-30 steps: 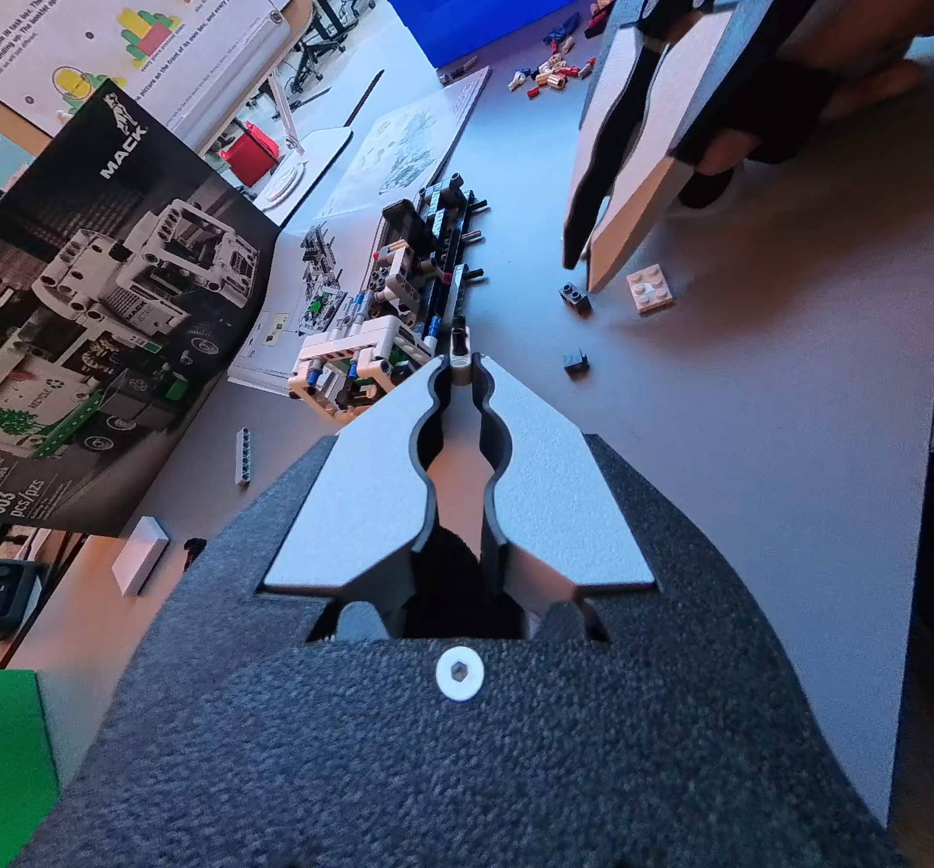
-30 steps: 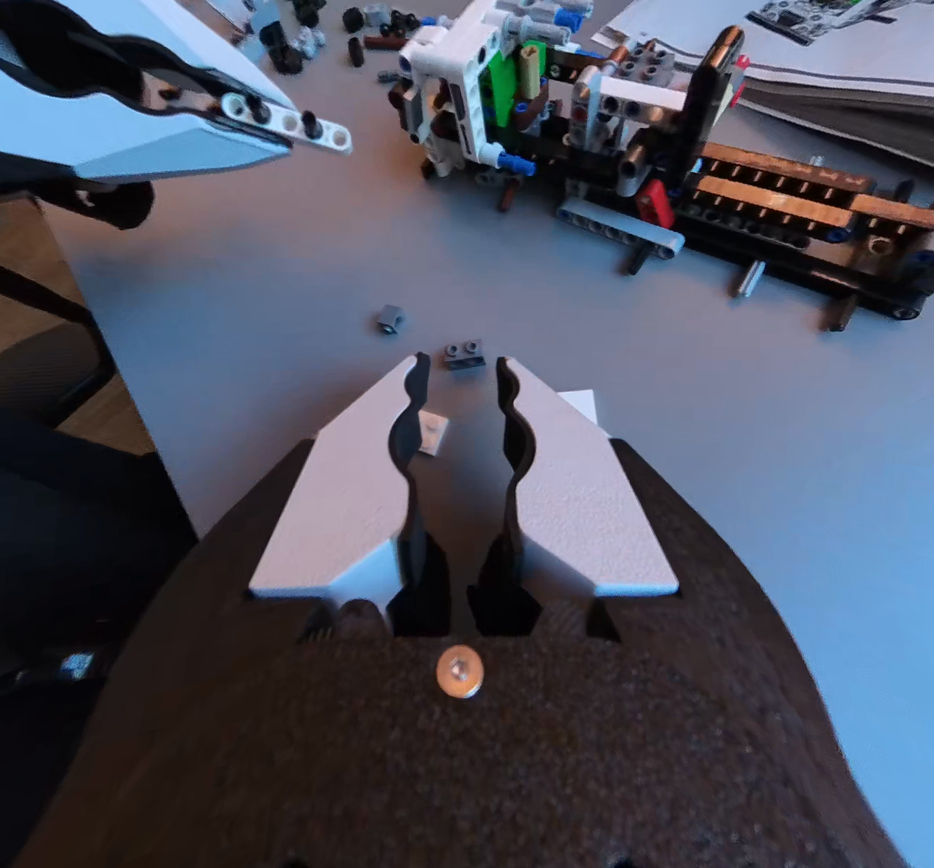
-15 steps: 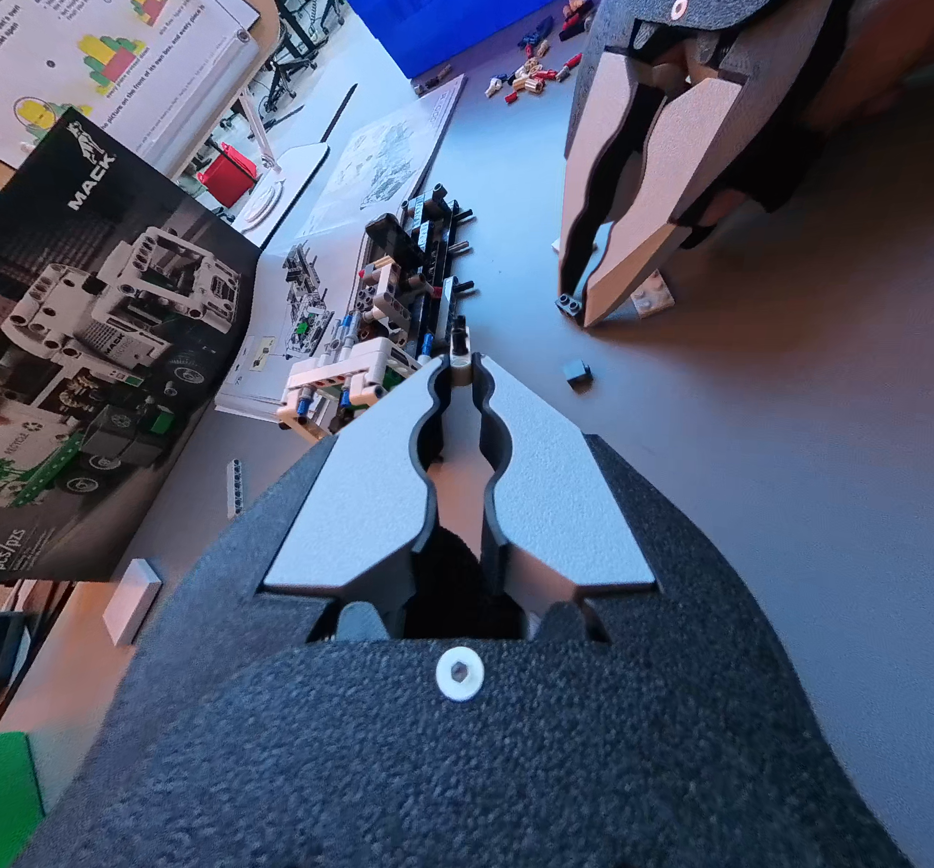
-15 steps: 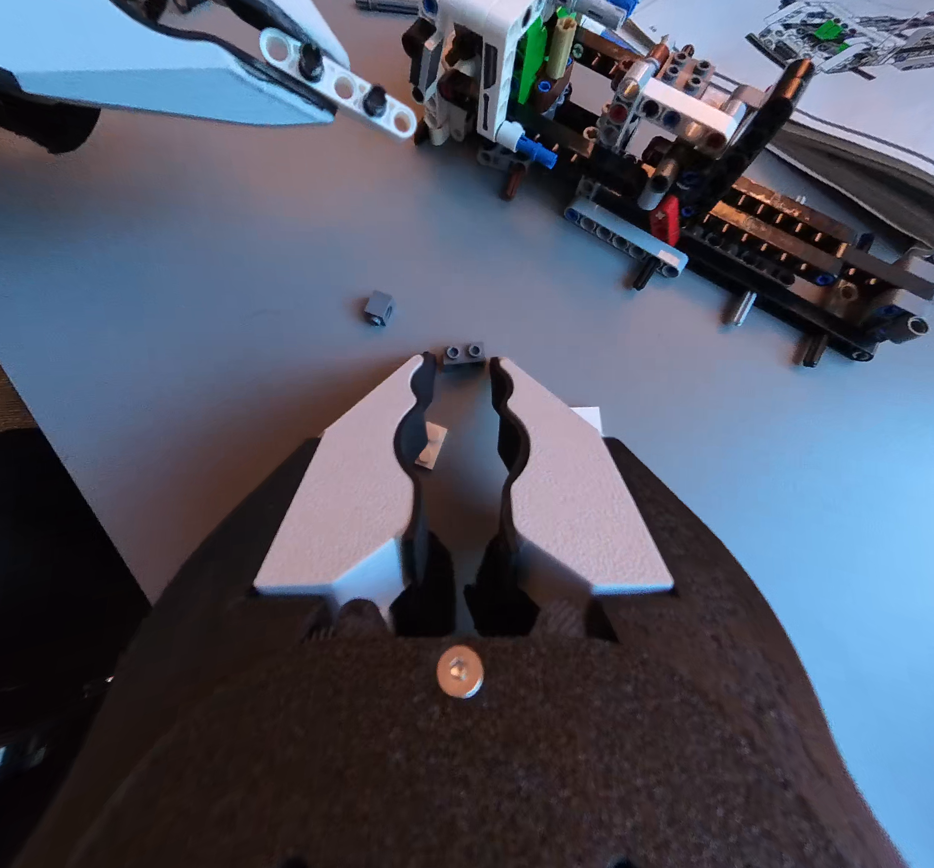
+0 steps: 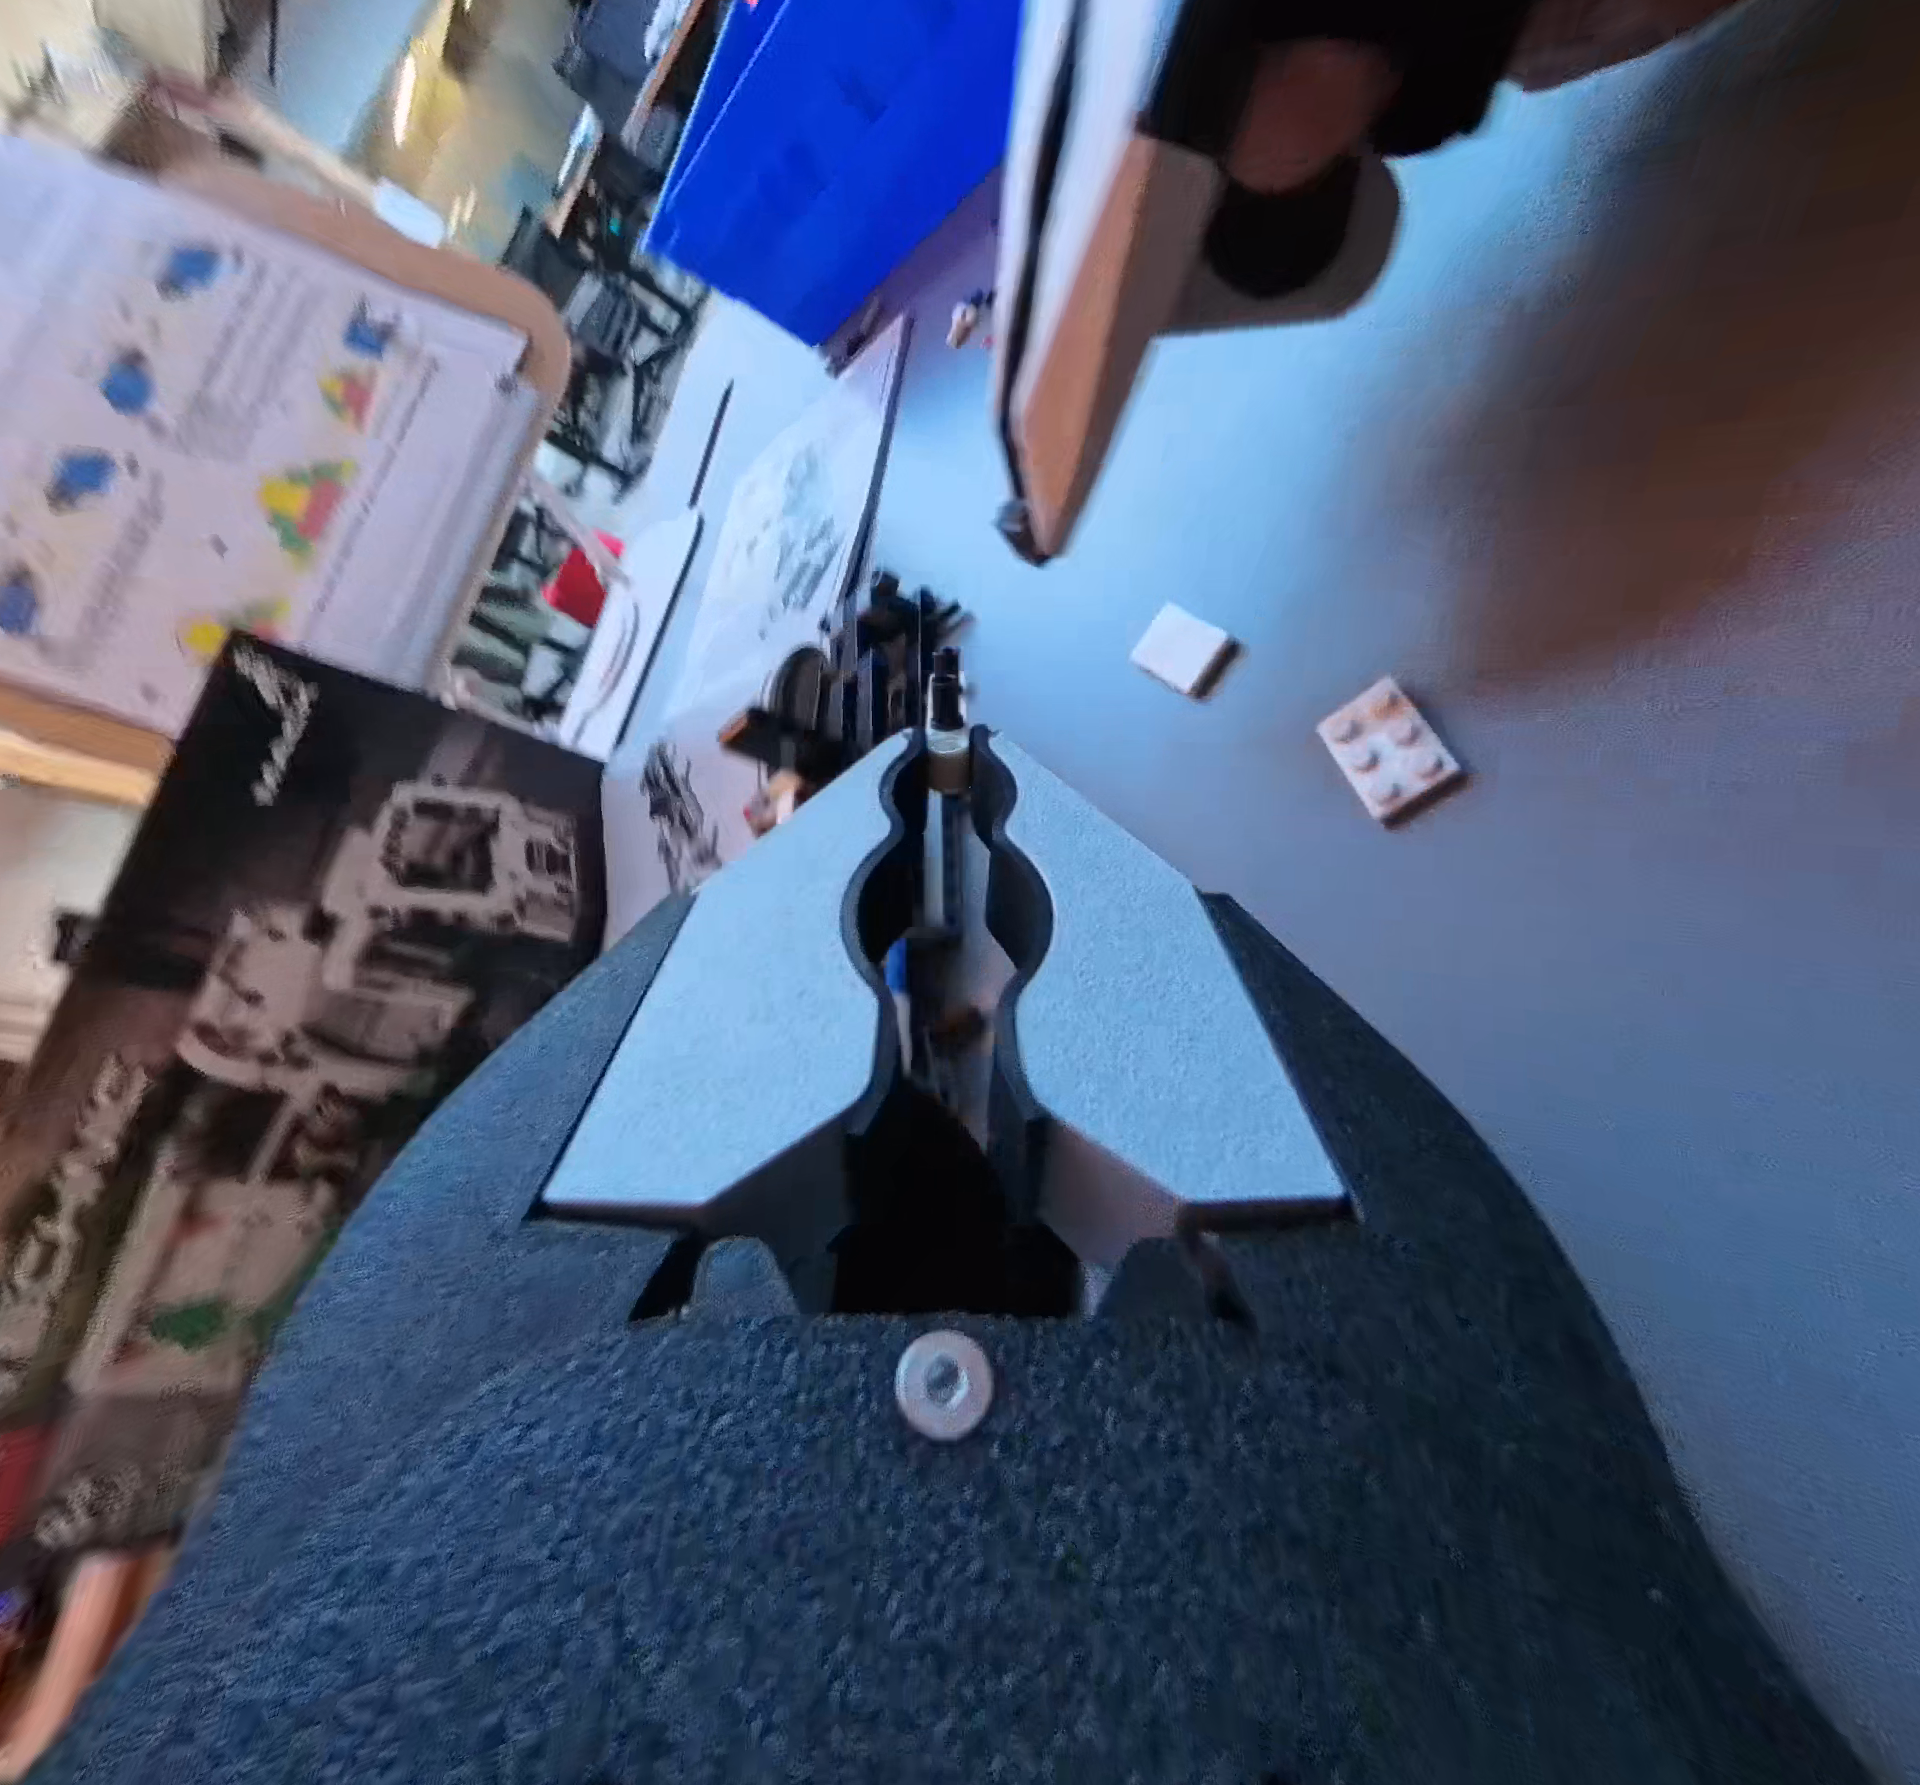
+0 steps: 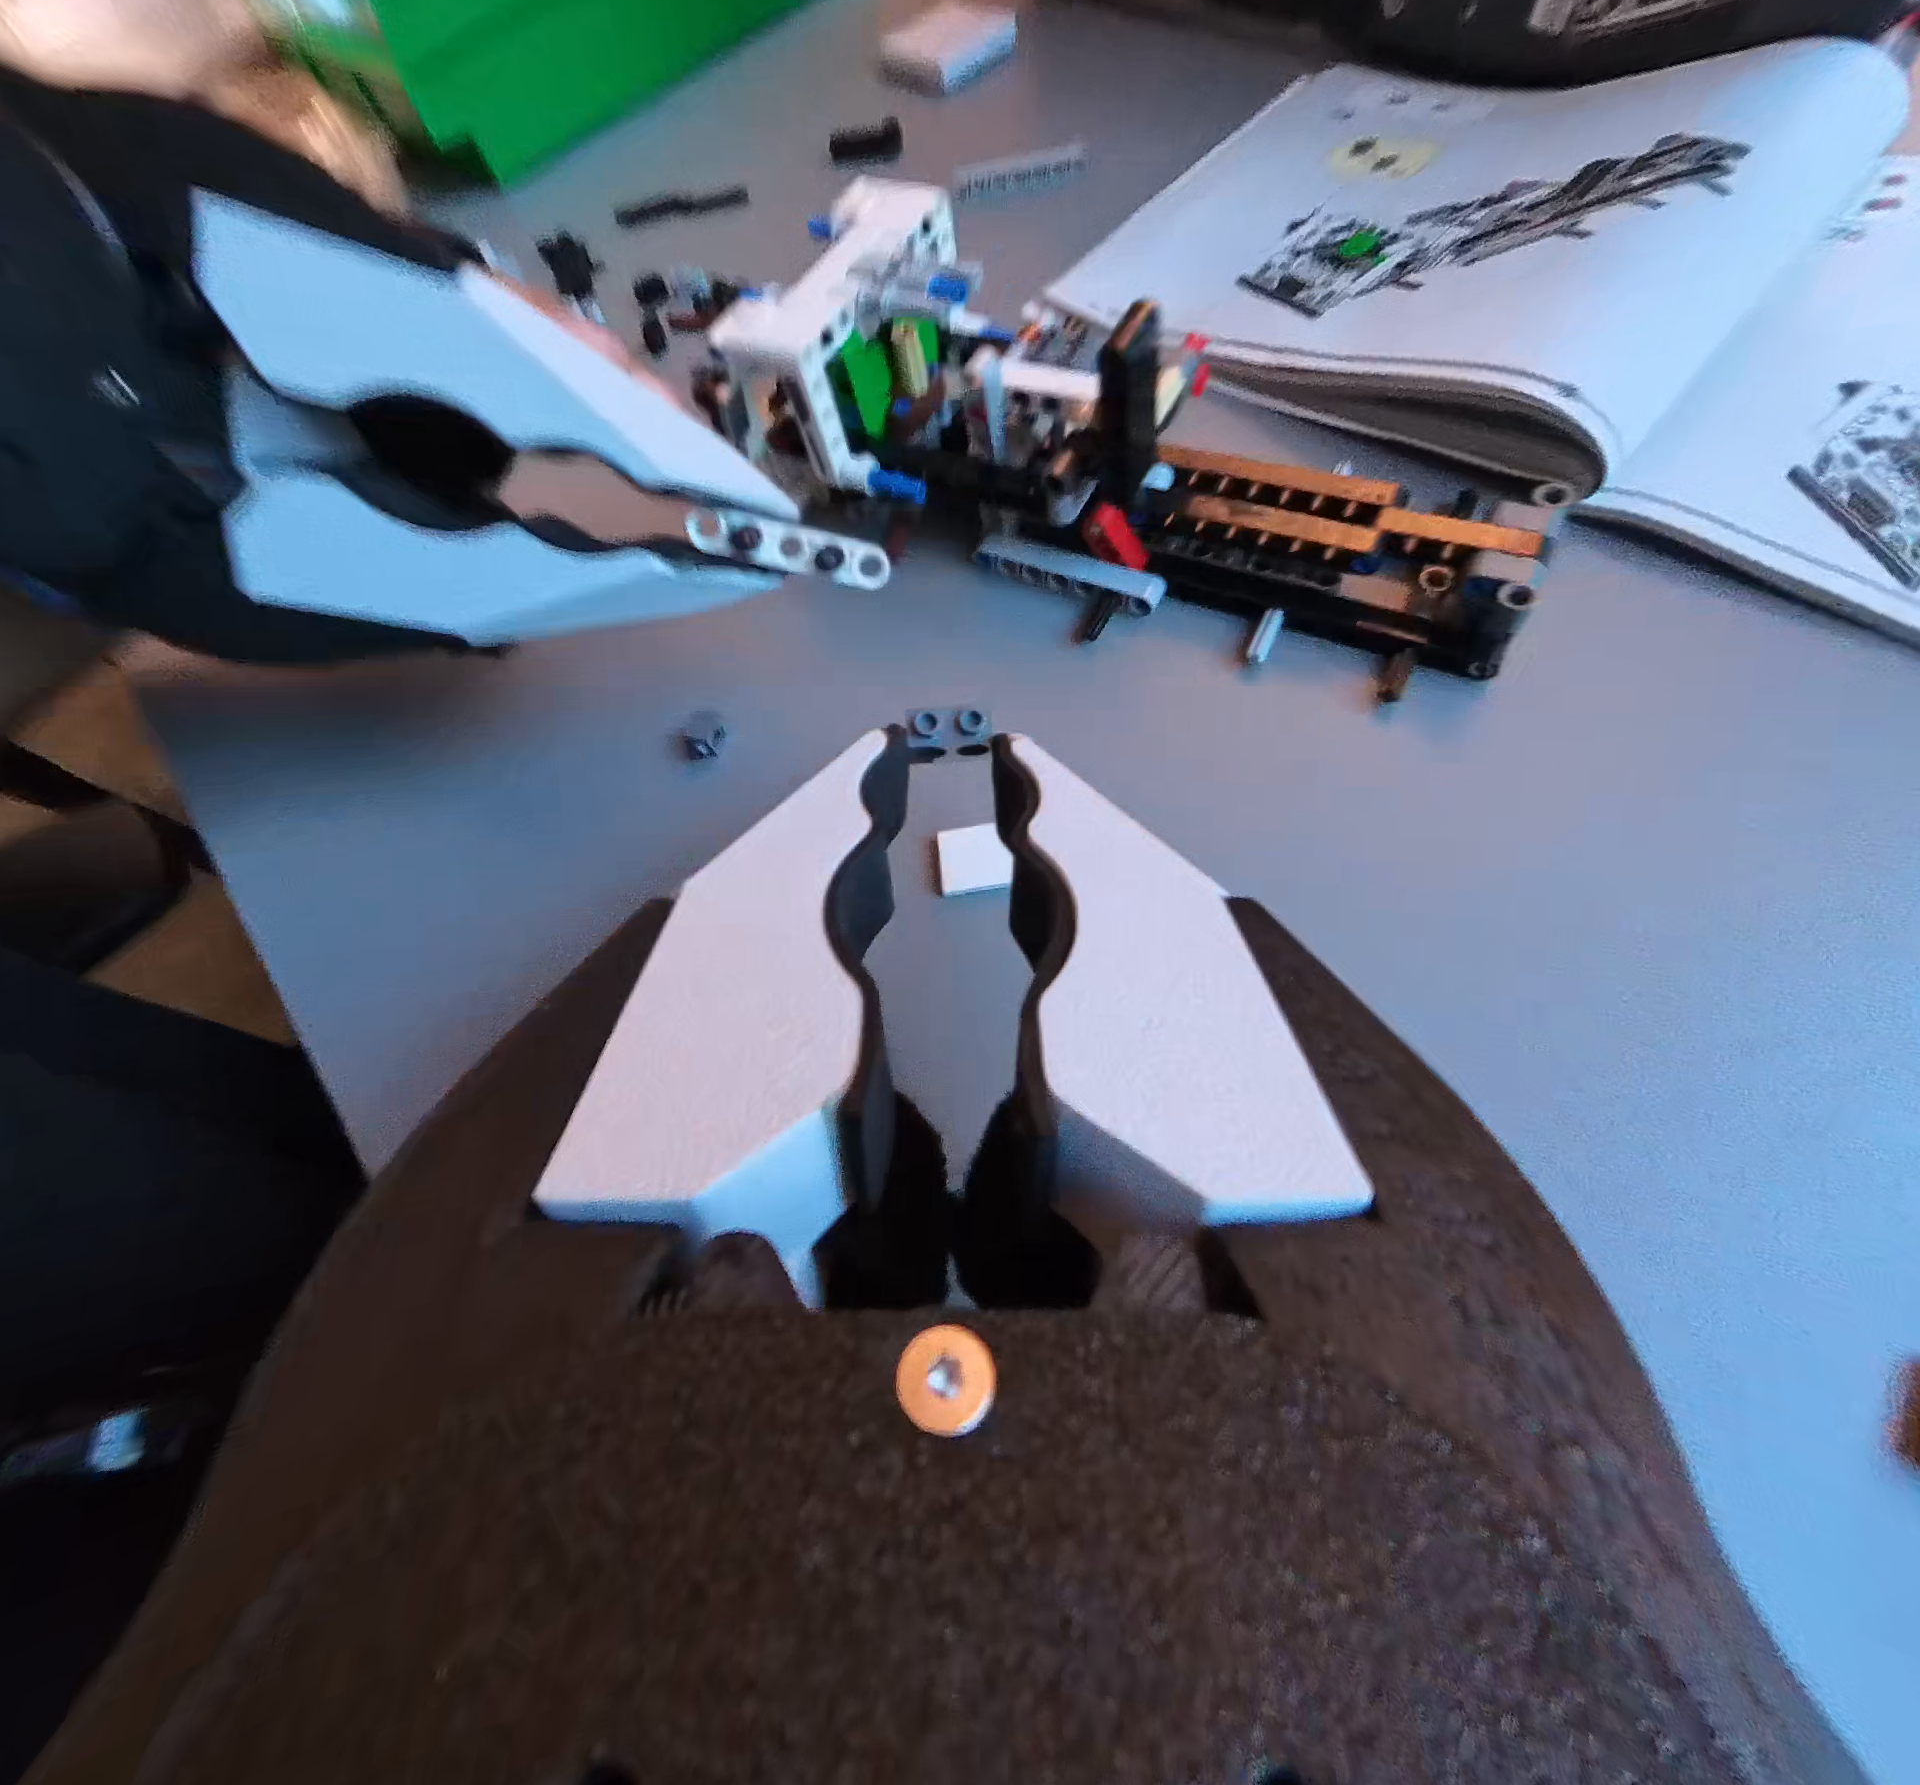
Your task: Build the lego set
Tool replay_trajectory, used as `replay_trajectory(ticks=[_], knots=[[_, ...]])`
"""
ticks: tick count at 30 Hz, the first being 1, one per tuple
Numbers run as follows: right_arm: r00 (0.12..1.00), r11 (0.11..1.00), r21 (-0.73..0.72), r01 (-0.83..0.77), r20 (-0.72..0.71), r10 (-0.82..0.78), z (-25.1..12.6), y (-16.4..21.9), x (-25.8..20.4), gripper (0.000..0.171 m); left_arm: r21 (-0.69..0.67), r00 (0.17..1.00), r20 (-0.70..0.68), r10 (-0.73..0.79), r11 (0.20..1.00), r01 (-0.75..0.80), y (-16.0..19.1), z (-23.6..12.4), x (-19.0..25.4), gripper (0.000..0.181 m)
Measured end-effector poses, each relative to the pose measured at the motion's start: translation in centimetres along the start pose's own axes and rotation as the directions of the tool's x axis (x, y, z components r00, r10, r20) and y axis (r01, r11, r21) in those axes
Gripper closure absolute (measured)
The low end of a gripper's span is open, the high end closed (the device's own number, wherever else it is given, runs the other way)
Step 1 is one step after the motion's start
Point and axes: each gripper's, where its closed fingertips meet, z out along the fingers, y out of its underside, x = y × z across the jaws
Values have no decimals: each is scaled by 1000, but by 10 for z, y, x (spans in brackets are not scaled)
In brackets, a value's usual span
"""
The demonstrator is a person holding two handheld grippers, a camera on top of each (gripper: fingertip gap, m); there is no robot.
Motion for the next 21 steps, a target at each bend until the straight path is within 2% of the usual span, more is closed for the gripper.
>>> replay_trajectory(ticks=[2,5,8,14,21], knots=[[995,993,79,-92,49,89,-13,-11,6,156,33,996,-10,90,995,-90,-11,10,5,175],[973,973,117,-200,140,183,-28,-22,6,156,44,982,-29,188,981,-187,-16,23,9,176],[967,974,82,-211,167,195,-32,-20,3,156,53,974,-57,219,975,-216,-18,30,13,175],[970,978,-14,-208,125,208,-23,1,6,156,70,973,-86,216,975,-210,-24,34,23,175],[961,969,-74,-237,127,245,-17,11,3,156,20,945,-72,320,947,-319,-20,38,31,175]])
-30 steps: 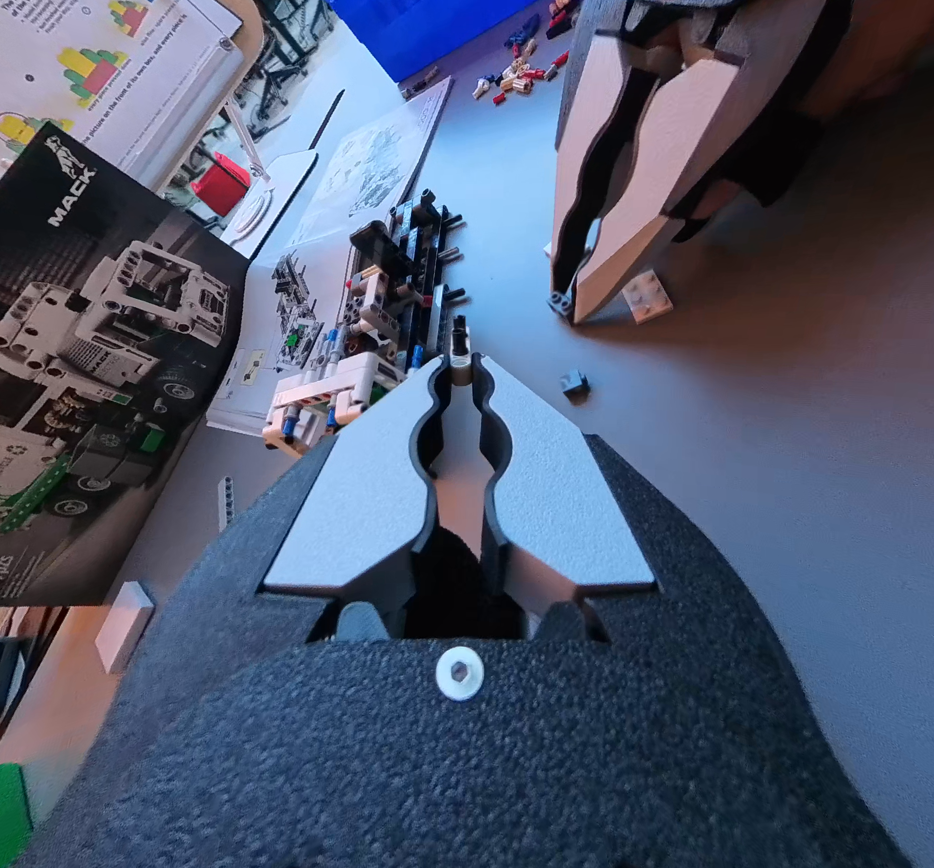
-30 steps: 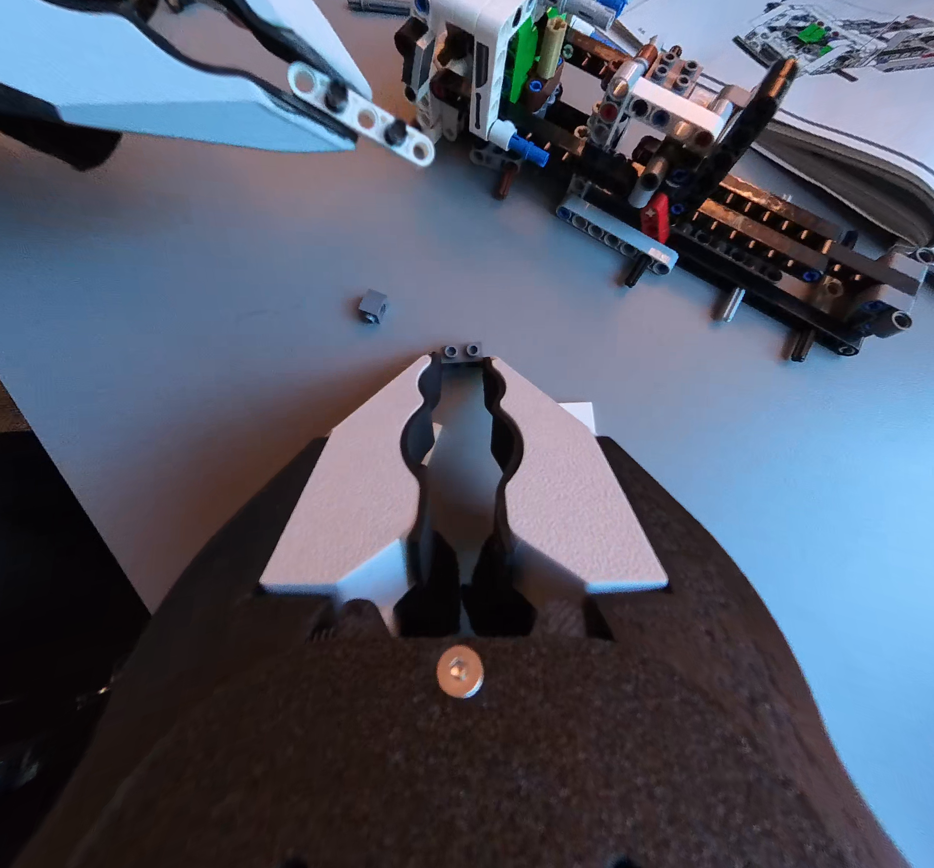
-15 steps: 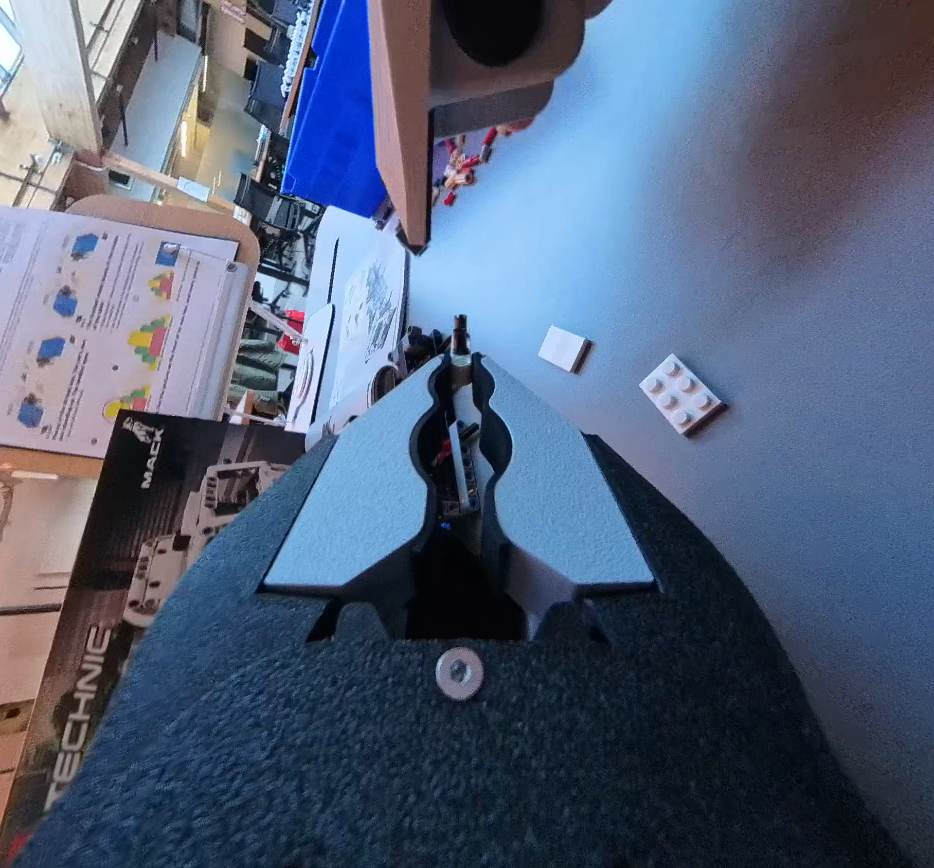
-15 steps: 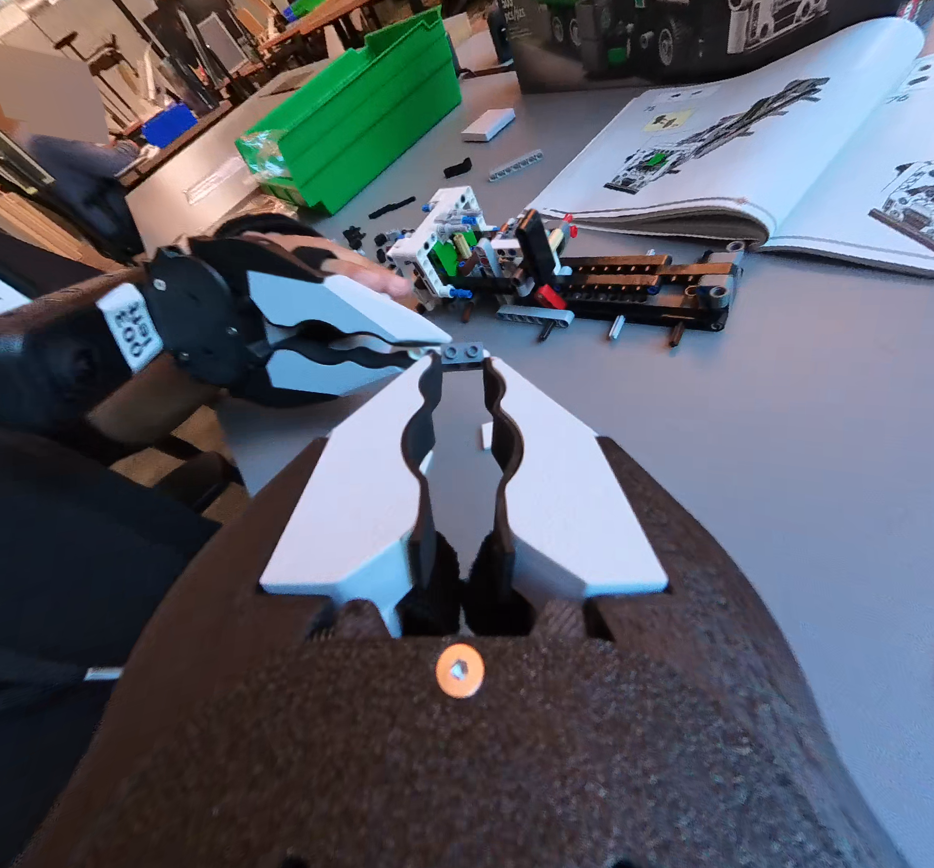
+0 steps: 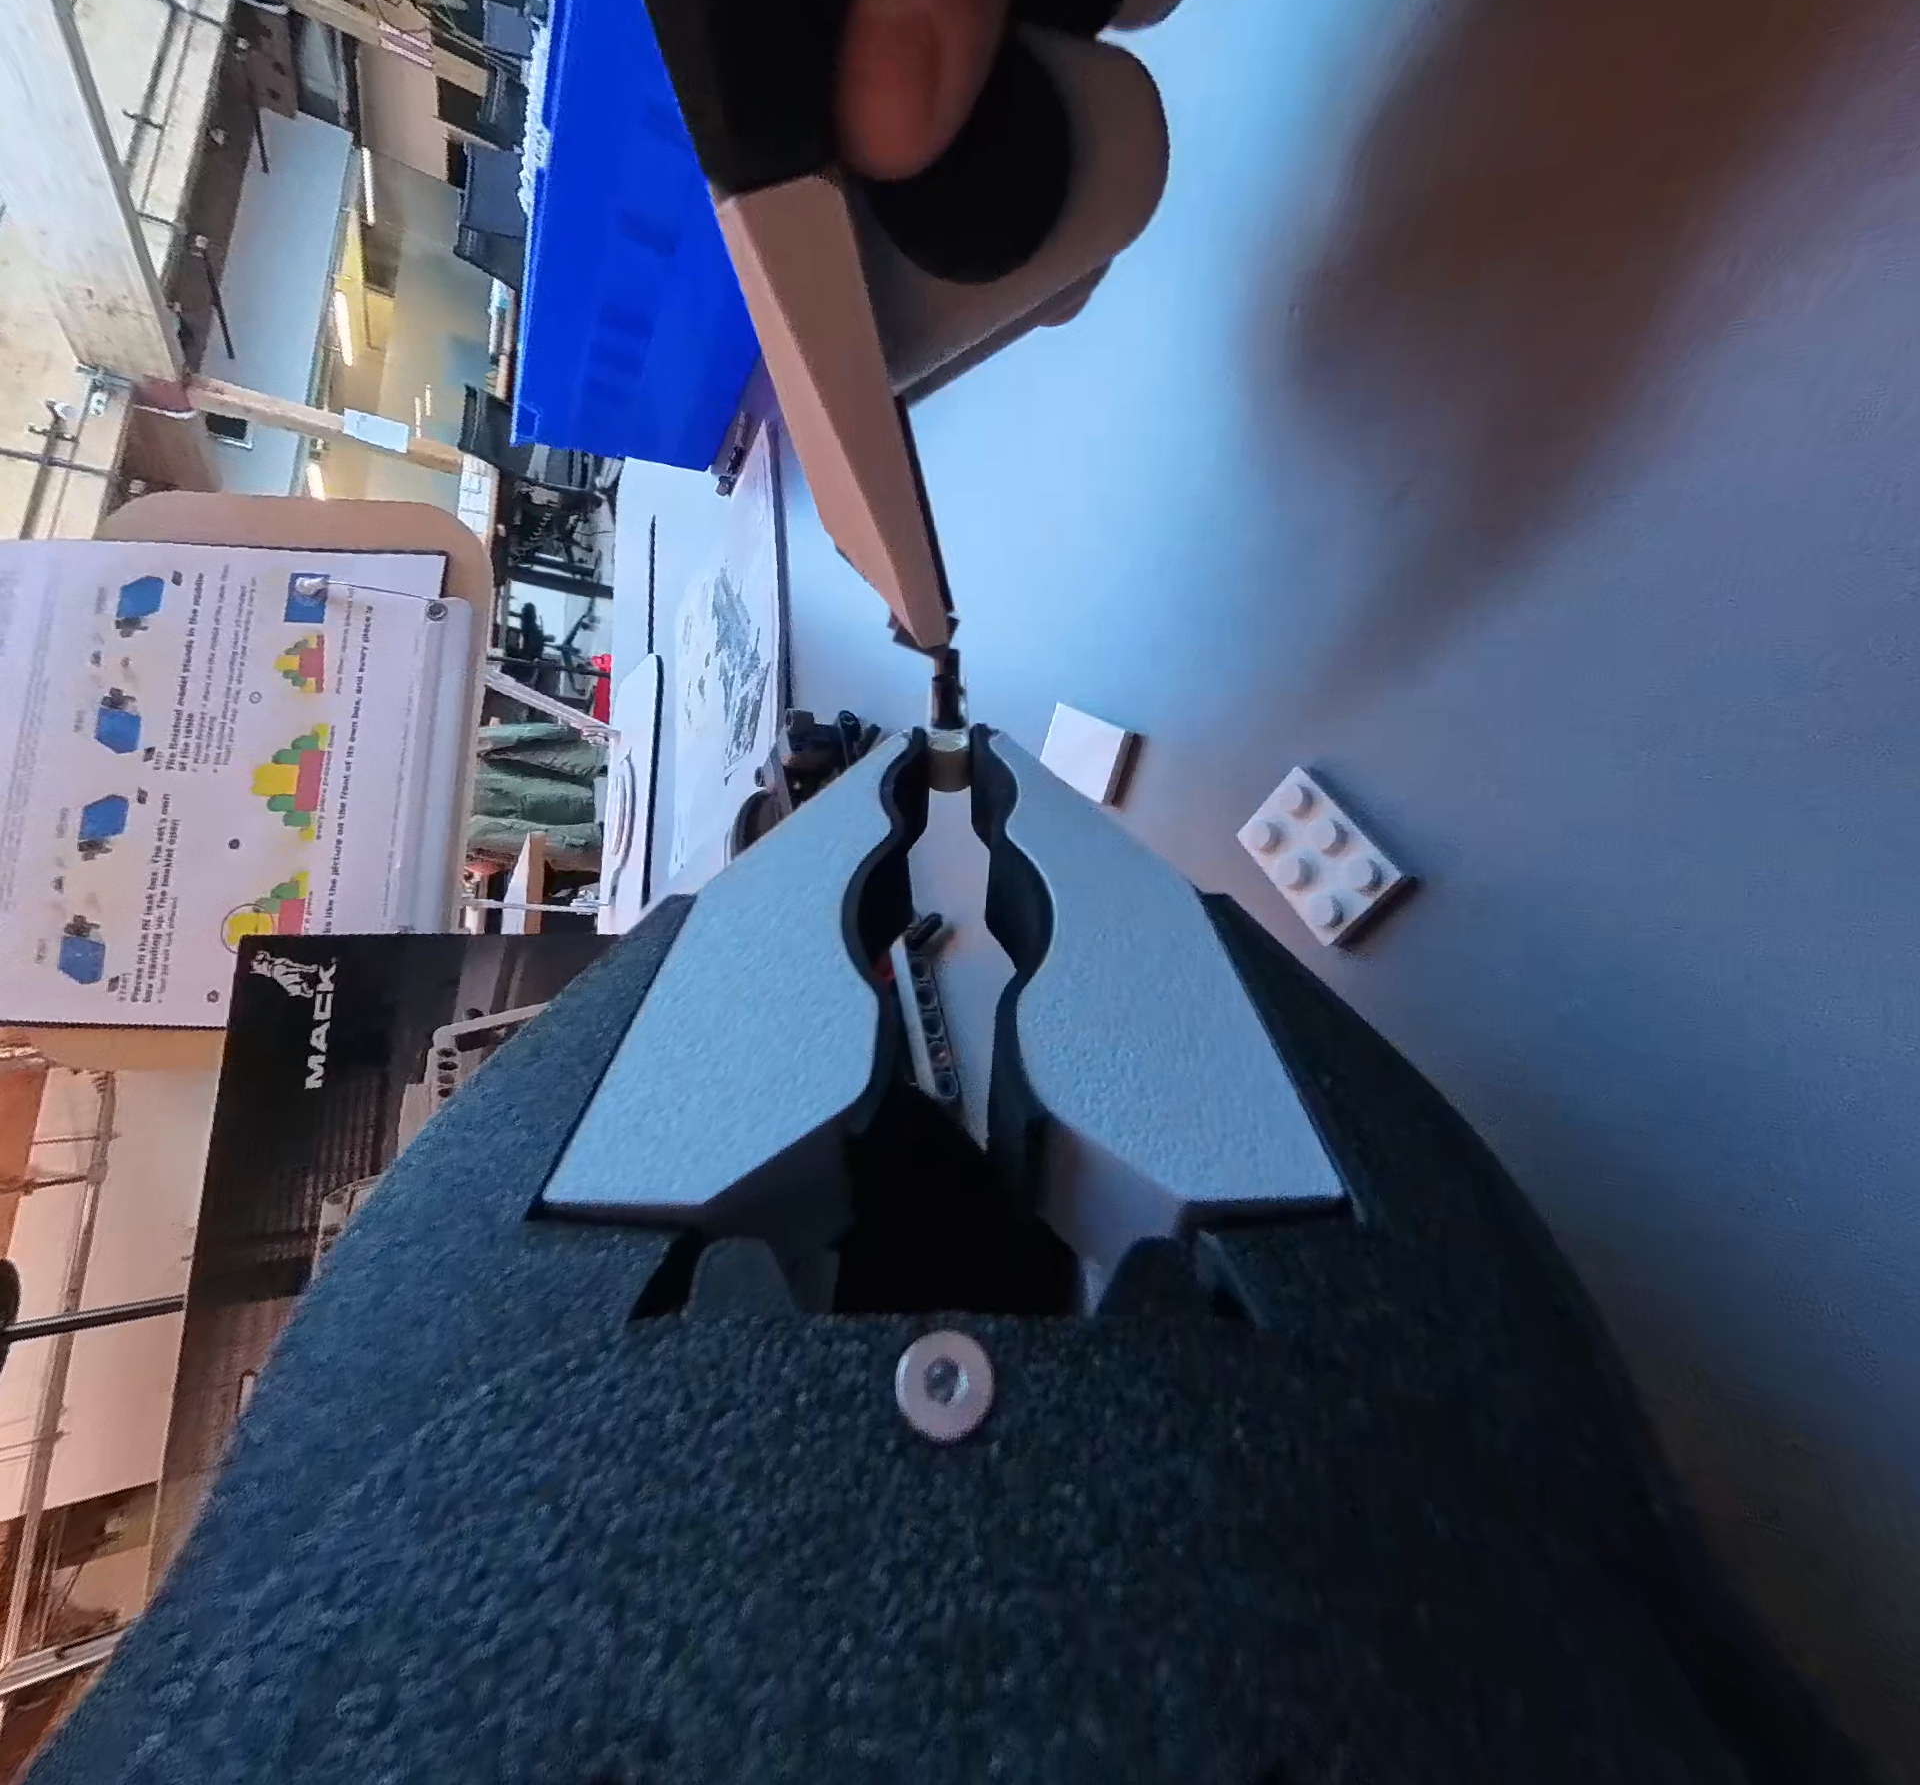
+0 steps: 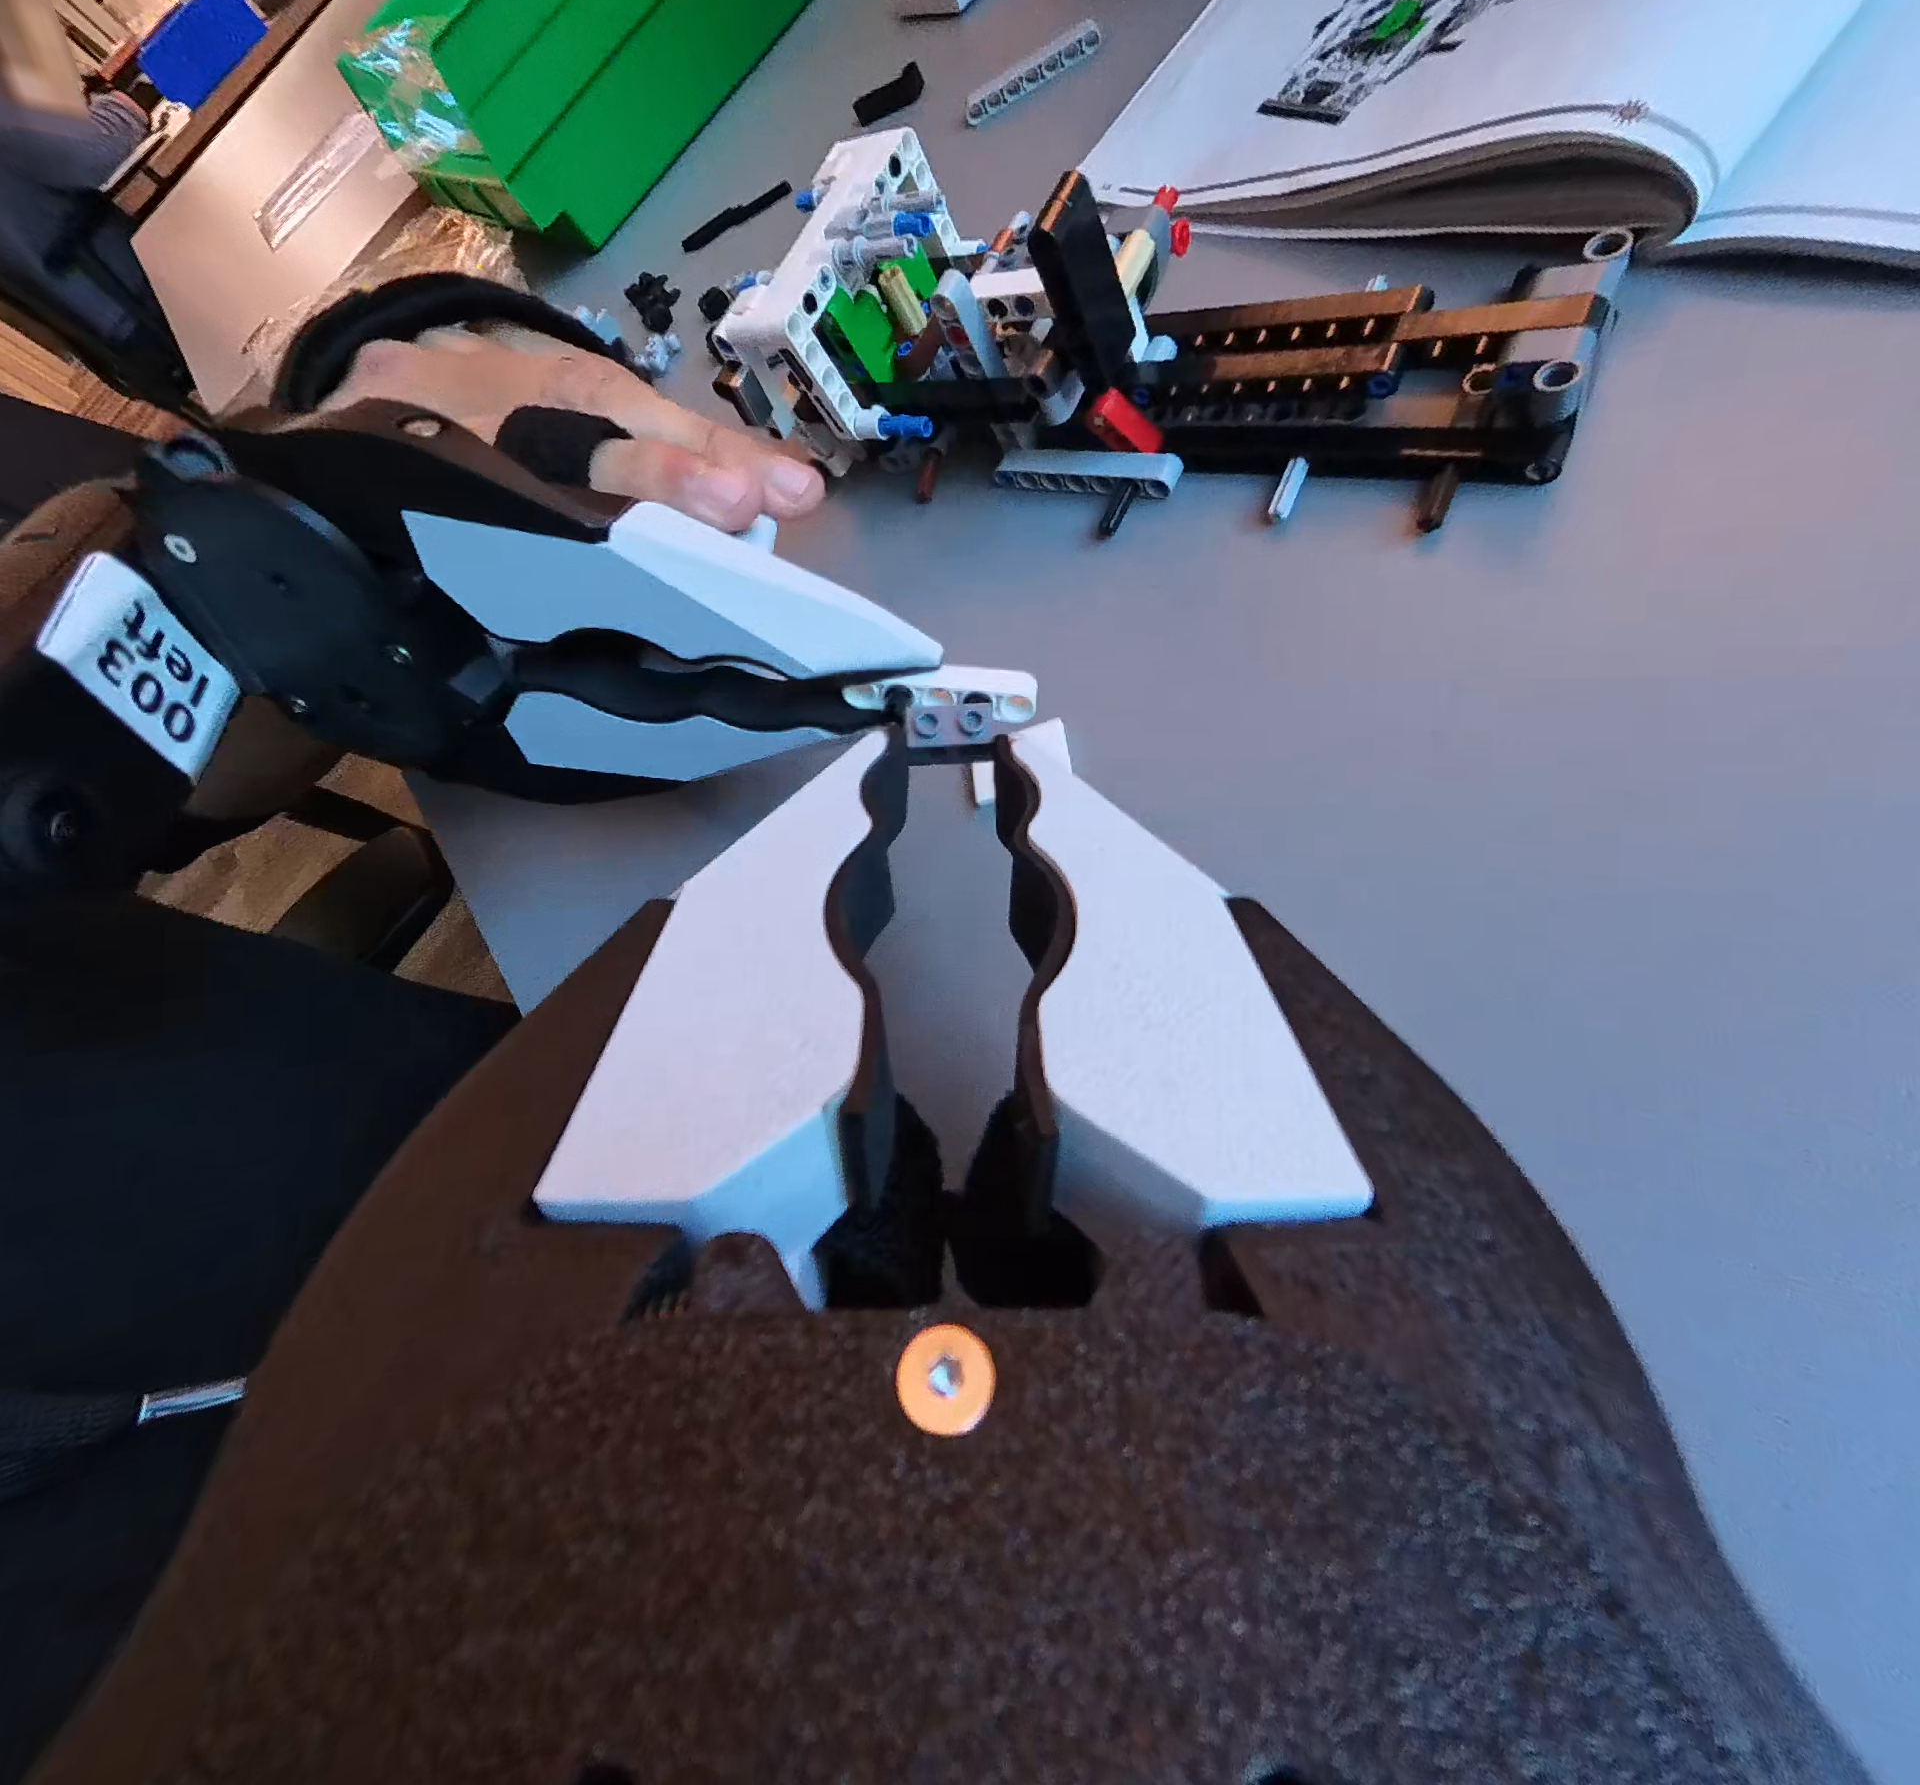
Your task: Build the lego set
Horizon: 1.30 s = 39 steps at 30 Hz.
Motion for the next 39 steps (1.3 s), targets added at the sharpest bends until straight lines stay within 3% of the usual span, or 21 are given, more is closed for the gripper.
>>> replay_trajectory(ticks=[8,16,34,39], knots=[[999,999,-15,-46,7,46,4,7,4,156,-52,993,1,116,992,-116,3,3,6,175],[998,998,-2,-60,31,60,9,10,2,156,-54,997,3,76,996,-76,7,3,6,175],[993,992,-57,-115,34,117,14,17,5,156,-64,990,4,144,988,-143,5,3,12,175],[981,981,-99,-166,82,174,13,22,4,156,-59,967,18,255,965,-254,4,3,15,175]])
